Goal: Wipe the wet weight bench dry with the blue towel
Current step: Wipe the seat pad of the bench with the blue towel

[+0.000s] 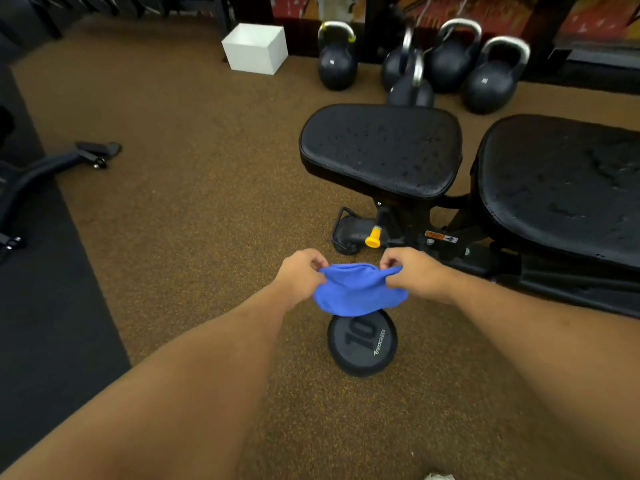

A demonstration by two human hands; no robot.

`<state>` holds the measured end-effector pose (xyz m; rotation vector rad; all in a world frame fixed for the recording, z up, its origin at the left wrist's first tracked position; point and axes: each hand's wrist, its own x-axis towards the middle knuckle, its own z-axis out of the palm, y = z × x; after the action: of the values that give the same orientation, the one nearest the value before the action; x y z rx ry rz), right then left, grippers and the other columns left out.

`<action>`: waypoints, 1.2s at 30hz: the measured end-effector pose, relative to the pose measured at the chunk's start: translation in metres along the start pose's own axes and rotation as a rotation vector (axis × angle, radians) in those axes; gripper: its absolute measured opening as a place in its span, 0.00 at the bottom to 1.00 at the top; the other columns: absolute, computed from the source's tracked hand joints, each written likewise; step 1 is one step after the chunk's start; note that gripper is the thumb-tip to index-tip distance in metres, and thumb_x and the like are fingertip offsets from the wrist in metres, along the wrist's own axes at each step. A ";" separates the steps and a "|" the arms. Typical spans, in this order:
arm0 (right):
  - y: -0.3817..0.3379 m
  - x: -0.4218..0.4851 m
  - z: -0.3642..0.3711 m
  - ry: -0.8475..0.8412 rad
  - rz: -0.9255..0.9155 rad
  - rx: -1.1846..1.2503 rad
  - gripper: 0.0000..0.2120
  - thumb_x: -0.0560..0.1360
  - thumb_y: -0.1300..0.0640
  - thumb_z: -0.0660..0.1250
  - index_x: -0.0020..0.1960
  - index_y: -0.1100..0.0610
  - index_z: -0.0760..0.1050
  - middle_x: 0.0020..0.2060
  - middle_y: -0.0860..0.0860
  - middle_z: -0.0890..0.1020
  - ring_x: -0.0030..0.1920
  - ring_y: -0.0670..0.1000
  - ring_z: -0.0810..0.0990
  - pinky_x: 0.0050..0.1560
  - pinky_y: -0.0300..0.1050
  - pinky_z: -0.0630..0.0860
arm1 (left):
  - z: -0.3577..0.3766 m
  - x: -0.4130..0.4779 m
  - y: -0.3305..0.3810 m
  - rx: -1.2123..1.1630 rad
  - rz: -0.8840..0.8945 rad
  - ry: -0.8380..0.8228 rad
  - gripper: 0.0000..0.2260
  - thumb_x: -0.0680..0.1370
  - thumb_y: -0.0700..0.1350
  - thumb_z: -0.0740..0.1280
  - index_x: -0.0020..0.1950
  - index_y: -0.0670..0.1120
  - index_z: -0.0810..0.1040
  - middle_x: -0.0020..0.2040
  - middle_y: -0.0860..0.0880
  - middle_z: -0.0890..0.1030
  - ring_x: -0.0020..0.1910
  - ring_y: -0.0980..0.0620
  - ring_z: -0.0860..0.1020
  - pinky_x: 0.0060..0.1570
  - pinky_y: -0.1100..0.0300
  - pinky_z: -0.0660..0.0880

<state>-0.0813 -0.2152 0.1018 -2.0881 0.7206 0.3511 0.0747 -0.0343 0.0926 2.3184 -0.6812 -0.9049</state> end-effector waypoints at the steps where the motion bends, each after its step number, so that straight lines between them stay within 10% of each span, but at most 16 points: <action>1: -0.010 0.003 -0.015 -0.019 -0.019 0.026 0.06 0.70 0.64 0.67 0.45 0.56 0.76 0.41 0.57 0.79 0.38 0.52 0.76 0.36 0.48 0.74 | -0.011 0.004 0.011 0.013 0.028 -0.005 0.10 0.73 0.32 0.67 0.49 0.46 0.80 0.44 0.47 0.80 0.43 0.50 0.76 0.36 0.65 0.71; 9: -0.091 0.037 -0.139 0.121 -0.123 0.192 0.06 0.75 0.63 0.70 0.51 0.60 0.78 0.36 0.53 0.78 0.31 0.46 0.76 0.26 0.38 0.73 | -0.094 0.064 0.110 -0.022 0.176 0.072 0.11 0.71 0.31 0.69 0.45 0.47 0.79 0.43 0.45 0.81 0.43 0.49 0.78 0.44 0.57 0.74; 15: -0.101 0.102 -0.195 0.437 -0.127 0.098 0.23 0.77 0.57 0.69 0.69 0.57 0.68 0.58 0.57 0.76 0.55 0.57 0.77 0.49 0.47 0.75 | -0.134 0.143 0.170 0.112 0.250 0.171 0.12 0.78 0.37 0.66 0.60 0.45 0.79 0.51 0.47 0.80 0.50 0.49 0.78 0.47 0.60 0.74; 21: -0.083 0.153 -0.155 0.447 -0.196 -0.419 0.29 0.82 0.50 0.59 0.79 0.53 0.54 0.78 0.54 0.59 0.77 0.58 0.55 0.75 0.56 0.57 | -0.133 0.202 0.171 0.279 0.272 0.166 0.18 0.84 0.40 0.57 0.74 0.44 0.69 0.71 0.43 0.73 0.68 0.44 0.72 0.66 0.55 0.69; 29: -0.079 0.187 -0.073 0.424 -0.189 -0.689 0.36 0.76 0.32 0.33 0.80 0.46 0.42 0.80 0.47 0.44 0.79 0.55 0.37 0.76 0.60 0.37 | -0.119 0.269 0.118 0.269 0.283 0.301 0.19 0.84 0.44 0.56 0.75 0.43 0.67 0.72 0.41 0.72 0.71 0.42 0.69 0.70 0.53 0.65; 36: -0.087 0.222 -0.086 0.465 -0.203 -0.654 0.32 0.79 0.33 0.38 0.80 0.45 0.40 0.80 0.45 0.42 0.78 0.54 0.36 0.76 0.60 0.37 | -0.120 0.325 0.132 0.024 0.268 0.167 0.17 0.85 0.48 0.55 0.64 0.43 0.78 0.62 0.45 0.80 0.62 0.46 0.76 0.58 0.59 0.68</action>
<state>0.1459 -0.3268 0.0996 -2.8927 0.7058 -0.0343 0.3379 -0.2949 0.1094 2.2246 -0.9071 -0.5787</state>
